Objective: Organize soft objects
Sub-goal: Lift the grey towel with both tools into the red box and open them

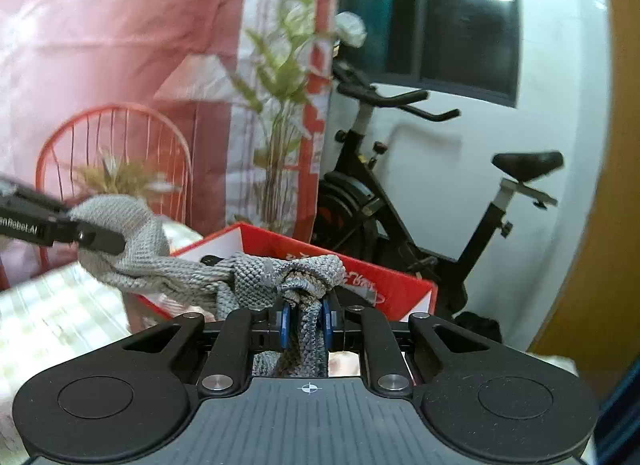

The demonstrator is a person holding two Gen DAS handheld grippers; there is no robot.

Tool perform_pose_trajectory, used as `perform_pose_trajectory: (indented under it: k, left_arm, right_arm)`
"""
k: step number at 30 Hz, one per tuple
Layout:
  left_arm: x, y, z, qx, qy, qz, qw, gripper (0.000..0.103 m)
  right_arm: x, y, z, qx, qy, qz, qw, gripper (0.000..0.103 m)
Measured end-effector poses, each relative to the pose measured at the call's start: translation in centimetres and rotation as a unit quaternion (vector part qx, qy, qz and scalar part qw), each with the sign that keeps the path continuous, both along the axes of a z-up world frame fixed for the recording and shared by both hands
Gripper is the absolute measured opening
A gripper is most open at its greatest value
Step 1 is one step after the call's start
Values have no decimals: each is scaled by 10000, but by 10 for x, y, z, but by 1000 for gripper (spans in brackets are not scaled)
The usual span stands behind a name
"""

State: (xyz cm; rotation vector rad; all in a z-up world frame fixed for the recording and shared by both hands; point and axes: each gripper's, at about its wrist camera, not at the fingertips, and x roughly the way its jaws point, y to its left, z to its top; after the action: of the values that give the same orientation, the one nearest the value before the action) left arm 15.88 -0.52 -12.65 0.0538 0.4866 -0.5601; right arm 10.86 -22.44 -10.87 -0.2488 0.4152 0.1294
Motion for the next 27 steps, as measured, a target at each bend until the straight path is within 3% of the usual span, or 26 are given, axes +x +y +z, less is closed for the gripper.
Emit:
perform_pose_trajectory:
  k: [4, 11, 21, 27]
  left_arm:
    - [29, -12, -3, 161, 416, -161, 9989, 15]
    - [65, -31, -30, 383, 1080, -223, 9932, 15]
    - [86, -42, -50, 625, 1403, -87, 9881, 15]
    - [81, -48, -47, 851, 1180, -138, 9893, 18]
  right_arm:
    - [35, 2, 0, -161, 580, 52, 9982, 14]
    - [75, 7, -27, -180, 1520, 51, 9882, 14]
    - [99, -8, -59, 203, 2007, -265, 9791, 14]
    - [102, -11, -64, 251, 2041, -360, 9780, 14]
